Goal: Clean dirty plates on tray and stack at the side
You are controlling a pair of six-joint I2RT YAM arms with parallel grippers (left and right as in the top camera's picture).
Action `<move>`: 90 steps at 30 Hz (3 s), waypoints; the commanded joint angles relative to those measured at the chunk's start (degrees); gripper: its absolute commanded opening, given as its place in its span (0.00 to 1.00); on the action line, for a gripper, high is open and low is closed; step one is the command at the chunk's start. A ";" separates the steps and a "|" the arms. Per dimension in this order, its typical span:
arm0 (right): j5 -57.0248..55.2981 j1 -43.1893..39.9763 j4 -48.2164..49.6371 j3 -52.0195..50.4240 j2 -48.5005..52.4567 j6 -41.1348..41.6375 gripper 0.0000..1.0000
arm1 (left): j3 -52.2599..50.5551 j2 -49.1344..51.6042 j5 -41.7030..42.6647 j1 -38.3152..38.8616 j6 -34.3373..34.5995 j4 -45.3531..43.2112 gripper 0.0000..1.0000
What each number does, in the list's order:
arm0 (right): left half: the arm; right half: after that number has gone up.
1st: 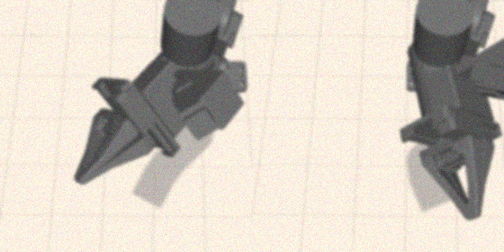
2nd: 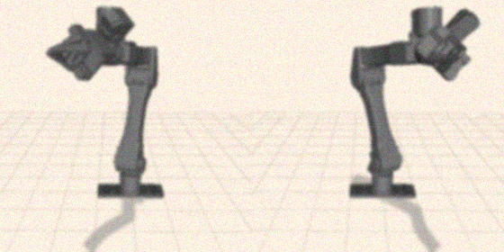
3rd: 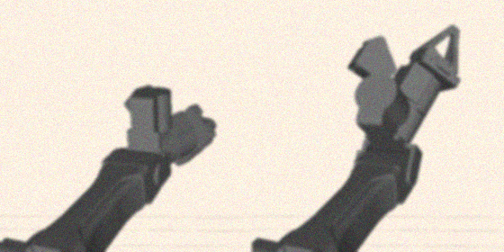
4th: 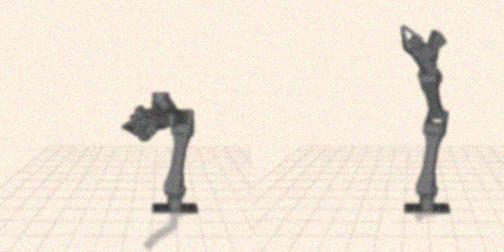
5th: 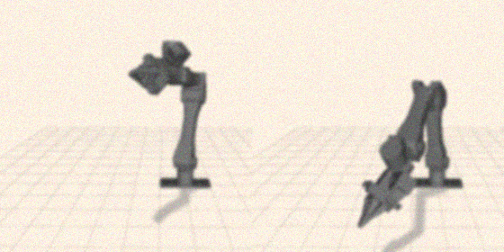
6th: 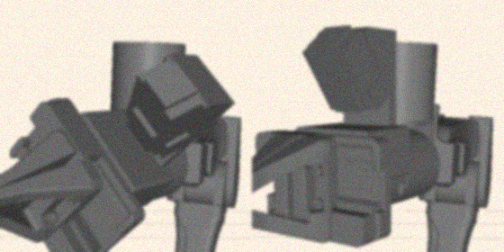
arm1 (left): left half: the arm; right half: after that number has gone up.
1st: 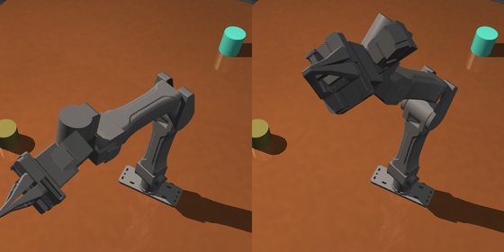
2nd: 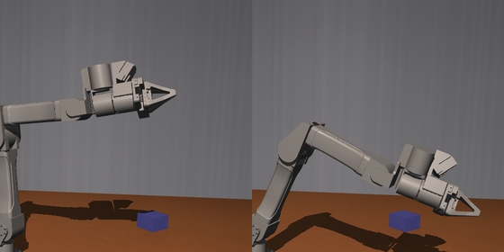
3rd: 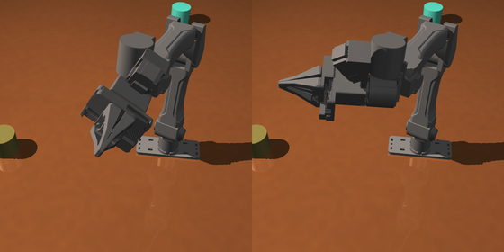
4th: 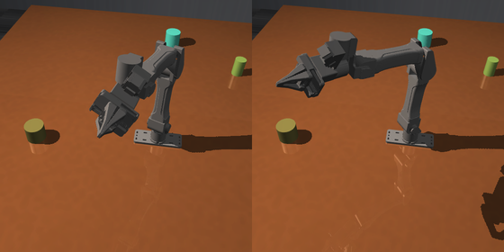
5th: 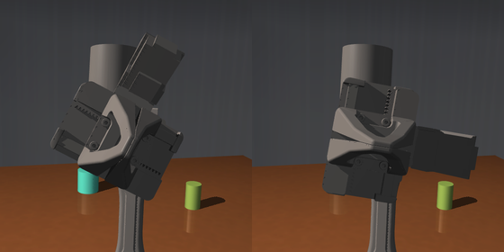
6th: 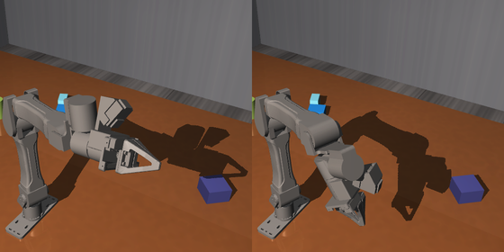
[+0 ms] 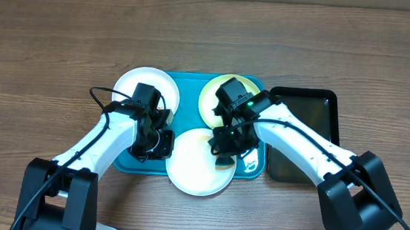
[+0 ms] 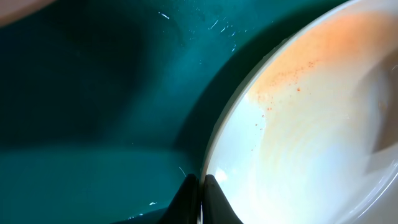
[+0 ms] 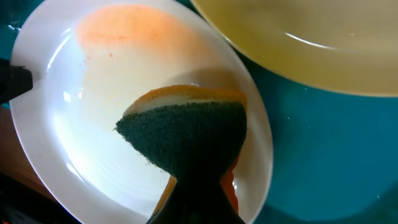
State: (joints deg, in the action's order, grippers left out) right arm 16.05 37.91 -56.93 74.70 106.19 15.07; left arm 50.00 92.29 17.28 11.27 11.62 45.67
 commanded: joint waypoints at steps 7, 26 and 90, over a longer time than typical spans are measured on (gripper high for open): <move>-12.11 1.60 2.58 1.57 -2.62 7.41 0.04 | 0.35 0.28 0.37 -0.20 0.22 0.17 0.04; -14.93 -37.86 -13.62 1.44 -21.57 5.40 0.04 | 0.35 0.28 1.77 0.04 0.17 -2.84 0.24; 4.57 -39.21 20.00 -29.20 -17.97 3.65 0.04 | -1.64 0.28 -1.16 4.63 0.22 -2.84 0.20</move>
State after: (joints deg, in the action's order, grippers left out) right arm 19.70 -1.13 -34.52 40.93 87.55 23.97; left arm 48.88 92.29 16.43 15.66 11.88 42.81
